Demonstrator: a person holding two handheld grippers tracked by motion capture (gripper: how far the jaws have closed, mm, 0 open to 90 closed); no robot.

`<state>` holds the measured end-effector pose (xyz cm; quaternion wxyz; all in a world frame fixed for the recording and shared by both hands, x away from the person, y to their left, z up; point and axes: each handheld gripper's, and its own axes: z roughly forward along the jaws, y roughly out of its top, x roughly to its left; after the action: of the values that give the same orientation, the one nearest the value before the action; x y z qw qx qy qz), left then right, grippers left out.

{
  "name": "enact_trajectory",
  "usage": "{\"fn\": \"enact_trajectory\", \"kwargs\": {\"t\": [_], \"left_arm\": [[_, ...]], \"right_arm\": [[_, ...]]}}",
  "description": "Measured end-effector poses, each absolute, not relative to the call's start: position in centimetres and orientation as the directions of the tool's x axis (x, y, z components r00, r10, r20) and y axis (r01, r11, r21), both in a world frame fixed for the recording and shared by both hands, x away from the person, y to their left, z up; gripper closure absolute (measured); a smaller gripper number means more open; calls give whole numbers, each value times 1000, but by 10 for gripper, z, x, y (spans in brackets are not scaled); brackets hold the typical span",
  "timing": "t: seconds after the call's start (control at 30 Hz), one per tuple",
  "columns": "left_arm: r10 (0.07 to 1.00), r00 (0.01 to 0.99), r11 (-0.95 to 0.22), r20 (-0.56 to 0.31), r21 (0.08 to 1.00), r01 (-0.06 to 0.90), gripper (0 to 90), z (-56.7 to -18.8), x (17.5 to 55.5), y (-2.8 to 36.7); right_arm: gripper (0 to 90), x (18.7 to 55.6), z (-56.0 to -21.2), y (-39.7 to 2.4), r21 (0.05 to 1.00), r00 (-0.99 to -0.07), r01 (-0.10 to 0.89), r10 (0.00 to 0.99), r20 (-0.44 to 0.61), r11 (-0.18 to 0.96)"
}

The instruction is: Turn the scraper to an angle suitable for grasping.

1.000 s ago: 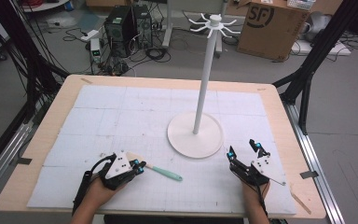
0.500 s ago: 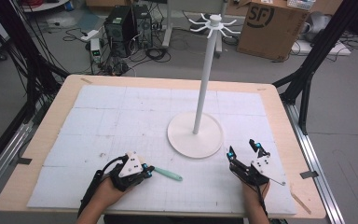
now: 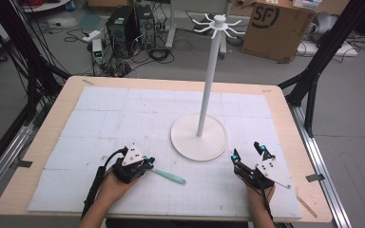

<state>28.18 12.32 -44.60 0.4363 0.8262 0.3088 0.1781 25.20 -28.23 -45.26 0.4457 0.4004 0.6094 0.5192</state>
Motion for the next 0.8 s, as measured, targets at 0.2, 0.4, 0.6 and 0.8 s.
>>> {"fn": "enact_trajectory", "kwargs": {"t": [0.2,0.4,0.6,0.8], "left_arm": [[677,736,-423,3,820,386,900,-447,284,124],[685,729,-438,-8,794,421,900,-448,287,124],[678,735,-448,-12,786,426,900,-448,286,123],[675,738,-452,-19,780,433,900,-447,284,124]], "right_arm": [[245,252,-453,-282,990,-285,28,951,-124,137],[245,252,-453,-282,990,-286,28,950,-124,138],[245,252,-453,-282,990,-286,28,950,-125,139],[245,252,-453,-282,990,-287,28,950,-126,139]]}}
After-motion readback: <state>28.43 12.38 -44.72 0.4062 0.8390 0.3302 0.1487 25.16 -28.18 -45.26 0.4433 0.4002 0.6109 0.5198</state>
